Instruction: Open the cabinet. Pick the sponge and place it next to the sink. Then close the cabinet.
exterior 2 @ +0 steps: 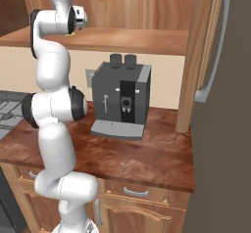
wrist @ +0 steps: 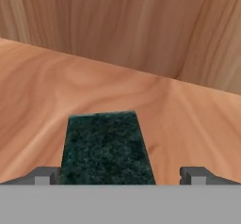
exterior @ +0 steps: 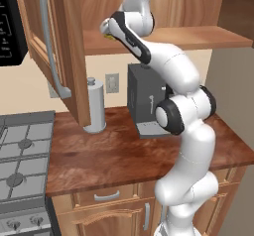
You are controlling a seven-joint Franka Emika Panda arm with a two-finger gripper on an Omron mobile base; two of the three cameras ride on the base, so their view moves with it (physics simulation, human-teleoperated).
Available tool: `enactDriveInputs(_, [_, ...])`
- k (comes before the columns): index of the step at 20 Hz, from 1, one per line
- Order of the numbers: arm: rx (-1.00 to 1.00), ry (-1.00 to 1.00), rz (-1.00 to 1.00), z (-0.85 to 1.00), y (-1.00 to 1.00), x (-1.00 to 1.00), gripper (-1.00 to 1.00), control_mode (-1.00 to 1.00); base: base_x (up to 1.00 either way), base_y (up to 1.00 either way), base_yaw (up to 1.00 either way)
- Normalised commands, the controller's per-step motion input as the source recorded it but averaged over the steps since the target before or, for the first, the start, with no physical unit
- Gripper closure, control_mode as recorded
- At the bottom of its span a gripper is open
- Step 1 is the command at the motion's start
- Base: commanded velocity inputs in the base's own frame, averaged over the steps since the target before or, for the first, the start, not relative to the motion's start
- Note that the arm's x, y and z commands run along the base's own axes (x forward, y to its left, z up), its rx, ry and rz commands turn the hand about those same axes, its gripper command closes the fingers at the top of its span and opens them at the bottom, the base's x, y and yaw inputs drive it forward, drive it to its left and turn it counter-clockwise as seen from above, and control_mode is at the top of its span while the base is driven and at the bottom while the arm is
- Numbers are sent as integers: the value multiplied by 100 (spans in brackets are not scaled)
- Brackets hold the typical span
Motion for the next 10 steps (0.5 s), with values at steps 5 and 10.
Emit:
enactDriveInputs(5, [-4, 0, 0, -2, 16, 18, -100, -100, 0, 0, 0])
enactDriveInputs(10, [-4, 0, 0, -5, 10, 15, -100, -100, 0, 0, 0])
